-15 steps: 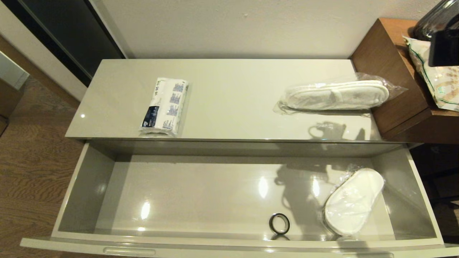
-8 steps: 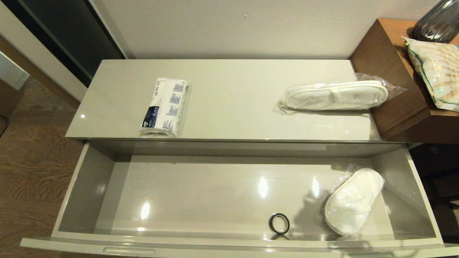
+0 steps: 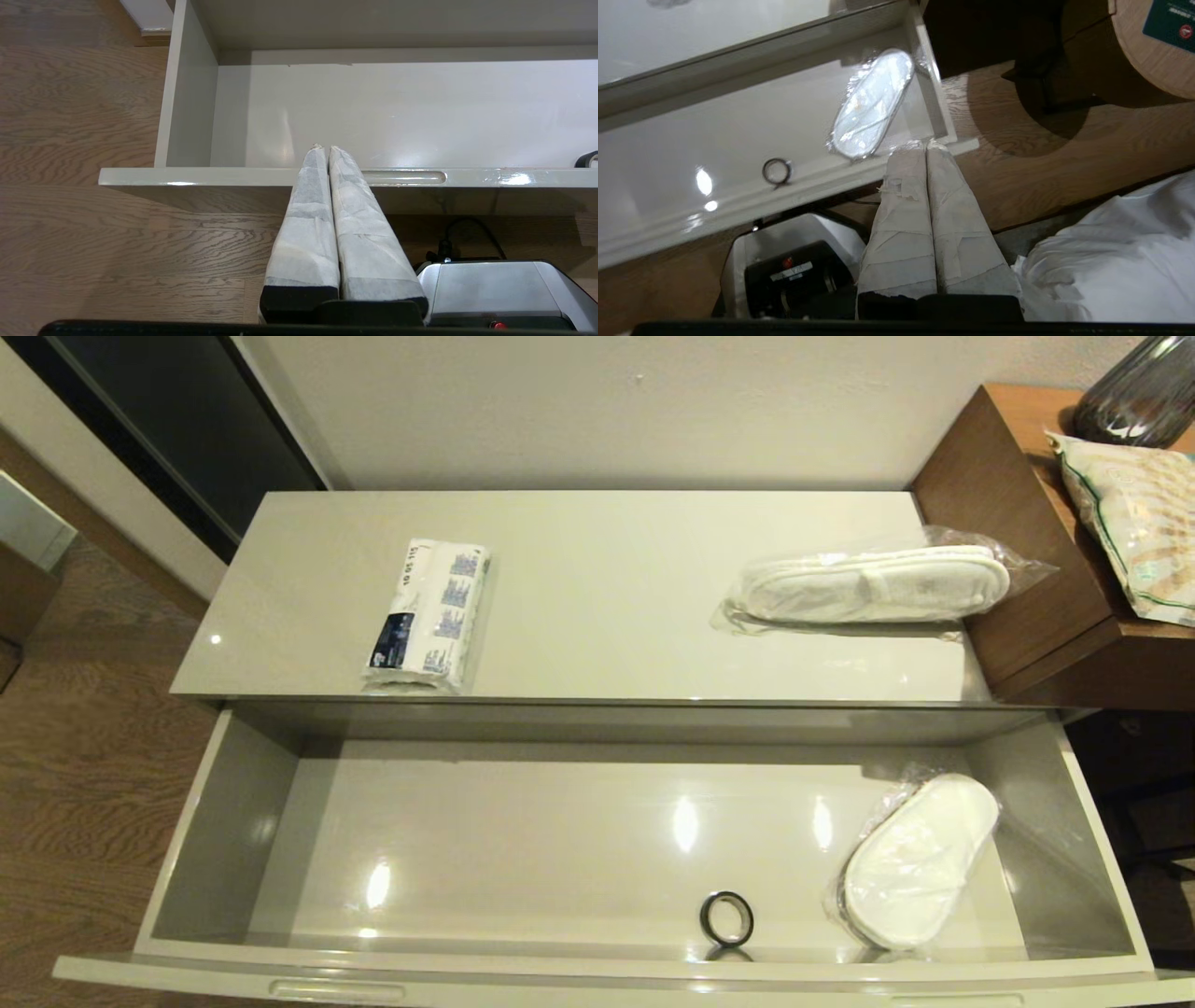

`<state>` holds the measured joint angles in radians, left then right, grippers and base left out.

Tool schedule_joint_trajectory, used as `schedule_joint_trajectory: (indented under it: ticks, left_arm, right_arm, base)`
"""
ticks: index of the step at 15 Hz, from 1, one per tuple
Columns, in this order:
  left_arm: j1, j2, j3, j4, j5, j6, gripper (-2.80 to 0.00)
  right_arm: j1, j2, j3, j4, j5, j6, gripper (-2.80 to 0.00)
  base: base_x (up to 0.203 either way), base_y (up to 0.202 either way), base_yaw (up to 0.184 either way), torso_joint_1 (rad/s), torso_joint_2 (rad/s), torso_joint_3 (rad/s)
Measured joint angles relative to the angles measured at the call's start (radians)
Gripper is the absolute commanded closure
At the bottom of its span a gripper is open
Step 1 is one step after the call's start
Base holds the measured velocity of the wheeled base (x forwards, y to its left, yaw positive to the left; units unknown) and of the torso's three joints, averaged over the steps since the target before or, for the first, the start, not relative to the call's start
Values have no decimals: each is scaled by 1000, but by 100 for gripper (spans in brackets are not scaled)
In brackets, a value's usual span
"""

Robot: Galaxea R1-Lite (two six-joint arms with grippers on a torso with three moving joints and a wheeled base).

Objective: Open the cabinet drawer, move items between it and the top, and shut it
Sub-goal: Pick up the tissue on the table

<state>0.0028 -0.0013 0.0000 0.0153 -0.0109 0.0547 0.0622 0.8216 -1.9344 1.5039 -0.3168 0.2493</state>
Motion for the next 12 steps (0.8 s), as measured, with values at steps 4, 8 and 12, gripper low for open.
schedule_joint_trajectory:
  ticks: [4, 8, 12]
  left_arm:
    - [0, 0, 0, 0, 0, 0, 0]
    - [0, 0, 0, 0, 0, 0, 0]
    - [-1, 0, 0, 0, 0, 0, 0]
  right_arm:
    - [-79, -230, 231, 16, 207, -39, 0]
    - [-95, -470, 606, -26, 172, -133, 0]
    - [-74, -599, 732, -152, 113, -283, 0]
  base:
    - [0, 0, 0, 0, 0, 0]
    - [0, 0, 0, 0, 0, 0]
    - [0, 0, 0, 0, 0, 0]
